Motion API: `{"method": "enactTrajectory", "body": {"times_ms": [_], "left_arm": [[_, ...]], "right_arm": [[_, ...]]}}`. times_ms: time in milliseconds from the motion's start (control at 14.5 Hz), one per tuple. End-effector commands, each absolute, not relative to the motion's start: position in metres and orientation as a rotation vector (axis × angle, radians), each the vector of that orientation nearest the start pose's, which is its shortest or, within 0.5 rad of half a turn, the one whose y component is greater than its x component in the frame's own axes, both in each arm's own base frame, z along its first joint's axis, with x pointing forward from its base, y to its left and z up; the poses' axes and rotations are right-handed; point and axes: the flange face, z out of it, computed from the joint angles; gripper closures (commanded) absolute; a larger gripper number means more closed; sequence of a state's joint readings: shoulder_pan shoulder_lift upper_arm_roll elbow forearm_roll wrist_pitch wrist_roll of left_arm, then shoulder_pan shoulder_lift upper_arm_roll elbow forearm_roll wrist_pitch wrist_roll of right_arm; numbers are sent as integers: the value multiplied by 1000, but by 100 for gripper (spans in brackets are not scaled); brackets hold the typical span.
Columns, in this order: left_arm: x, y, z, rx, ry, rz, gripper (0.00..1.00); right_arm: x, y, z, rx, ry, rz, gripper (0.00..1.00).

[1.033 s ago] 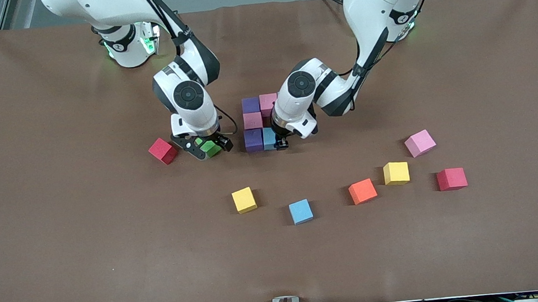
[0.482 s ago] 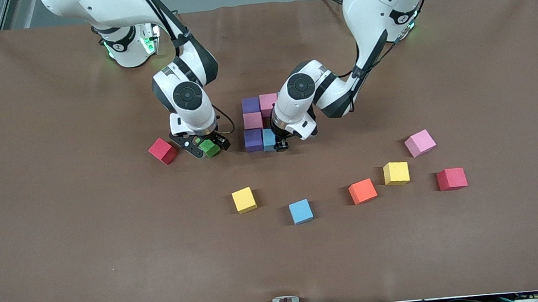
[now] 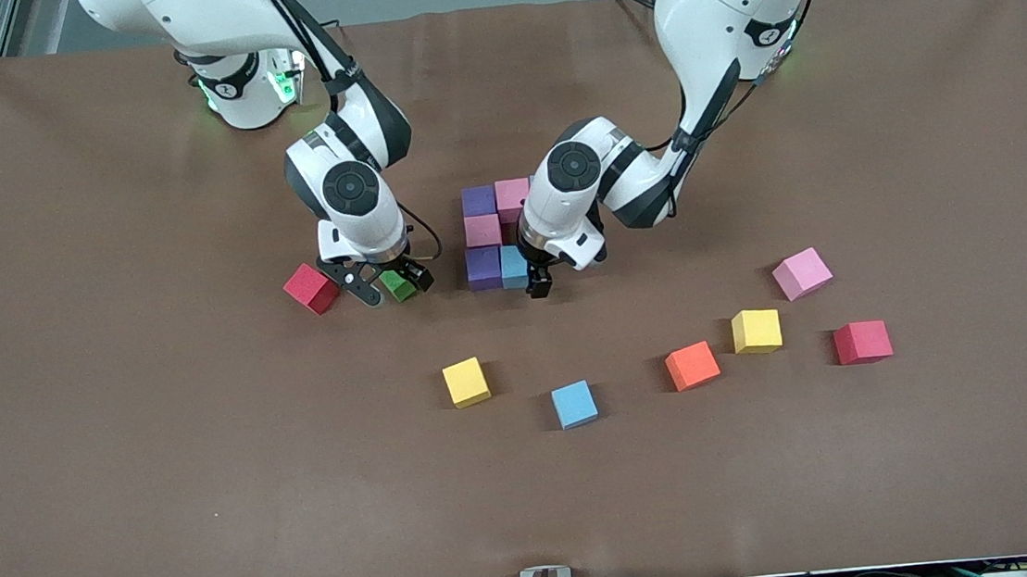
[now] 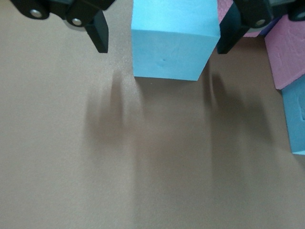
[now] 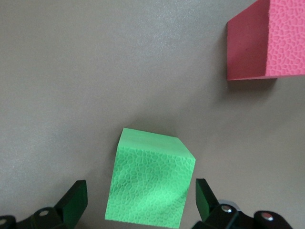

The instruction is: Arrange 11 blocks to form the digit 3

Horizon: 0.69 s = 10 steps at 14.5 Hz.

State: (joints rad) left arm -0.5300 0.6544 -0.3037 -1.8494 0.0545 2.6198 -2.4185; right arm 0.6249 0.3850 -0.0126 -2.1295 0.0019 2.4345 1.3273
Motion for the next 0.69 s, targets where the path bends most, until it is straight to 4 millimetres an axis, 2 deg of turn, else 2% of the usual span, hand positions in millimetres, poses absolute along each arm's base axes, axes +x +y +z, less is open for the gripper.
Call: {"method": "enactTrajectory", "body": {"times_ms": [0,138,276,413,551,620], "left_arm": [[454,-476,224,2093,2164,-191,0],[454,-478,252,2103,2153,-169,0],[466,-479,279,2111,2156,-153,0],[482,-482,305,2169,2138,-121,0],[509,-466,324,2227,2087,-78,0],[521,-455,327,2255,2050,-63,0]], "right_arm": [[453,315,216,-2974,1144,46,0],[455,312,215,-2972,1153,48,3],[460,305,215,-2966,1180,55,16],[464,302,217,-2970,1168,56,56],[467,305,222,-2995,1089,54,86],[473,310,228,-3007,1021,42,97]]}}
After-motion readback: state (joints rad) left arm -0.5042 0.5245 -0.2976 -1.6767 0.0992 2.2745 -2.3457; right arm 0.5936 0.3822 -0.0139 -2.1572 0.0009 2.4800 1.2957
